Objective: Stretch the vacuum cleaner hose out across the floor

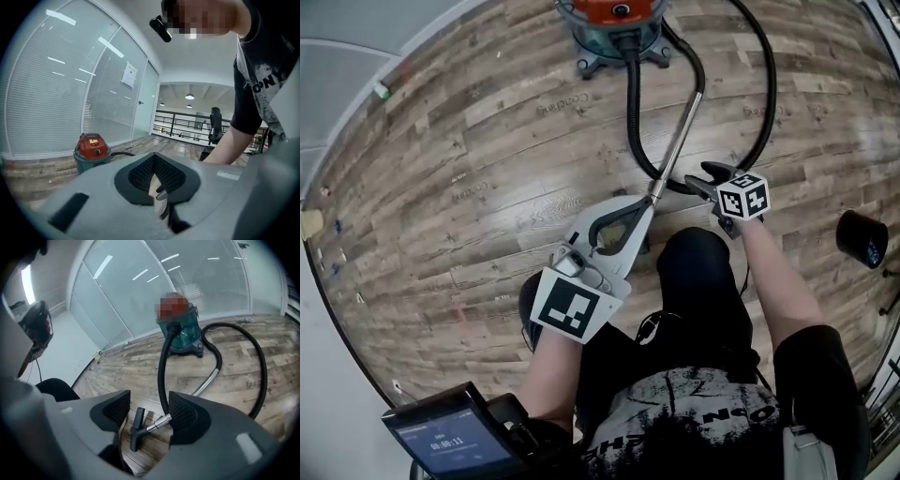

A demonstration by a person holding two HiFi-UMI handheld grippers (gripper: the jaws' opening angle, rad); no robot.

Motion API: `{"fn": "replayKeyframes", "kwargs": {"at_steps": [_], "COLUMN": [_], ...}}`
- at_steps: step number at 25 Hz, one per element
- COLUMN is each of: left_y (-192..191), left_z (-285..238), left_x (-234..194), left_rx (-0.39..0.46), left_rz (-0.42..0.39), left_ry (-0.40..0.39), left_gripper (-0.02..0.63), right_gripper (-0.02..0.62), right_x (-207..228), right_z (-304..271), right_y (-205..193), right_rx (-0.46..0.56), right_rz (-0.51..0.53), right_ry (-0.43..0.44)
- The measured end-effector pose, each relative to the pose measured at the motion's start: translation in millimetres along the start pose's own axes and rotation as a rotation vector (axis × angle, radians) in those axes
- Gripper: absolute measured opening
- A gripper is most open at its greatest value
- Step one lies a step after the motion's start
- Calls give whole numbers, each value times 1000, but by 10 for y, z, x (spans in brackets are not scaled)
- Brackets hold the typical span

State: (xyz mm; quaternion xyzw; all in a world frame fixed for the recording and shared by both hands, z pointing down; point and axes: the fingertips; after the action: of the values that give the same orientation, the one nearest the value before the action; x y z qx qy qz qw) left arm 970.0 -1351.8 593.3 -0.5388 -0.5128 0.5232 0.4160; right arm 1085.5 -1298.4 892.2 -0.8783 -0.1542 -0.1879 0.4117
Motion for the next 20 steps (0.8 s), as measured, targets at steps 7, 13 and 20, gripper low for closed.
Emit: {"fn": "replayKeyframes", "kwargs": {"at_steps": [7,13,20], "left_y": [-980,-1298,-1554], "left_z": [-372,-357,-62], "left_x": [-419,-443,-429], "left_rx": [-65,-99,-217], "left_rz": [21,-11,-52], "left_ry": [42,63,154], "left_gripper": [3,3,3], "right_gripper": [287,299,296], "right_x": [989,1432,1581], "right_z": [-1085,-1475,-1919], "right_y": [-831,-1412,-1603], "right_rx": [-161,-186,-77], "right_rz": [-127,-320,-641], "right_ry": [-68,-135,-138]}}
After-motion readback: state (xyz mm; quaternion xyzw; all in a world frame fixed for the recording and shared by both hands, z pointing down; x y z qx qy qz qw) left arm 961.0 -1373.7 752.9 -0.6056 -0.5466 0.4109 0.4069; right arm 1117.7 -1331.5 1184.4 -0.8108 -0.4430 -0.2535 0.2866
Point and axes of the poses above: the fingertips, and each gripper's own axes: z backward along the fingers, x to its right, y out of its top, and after that the axes turned 10 degrees about x, right-handed
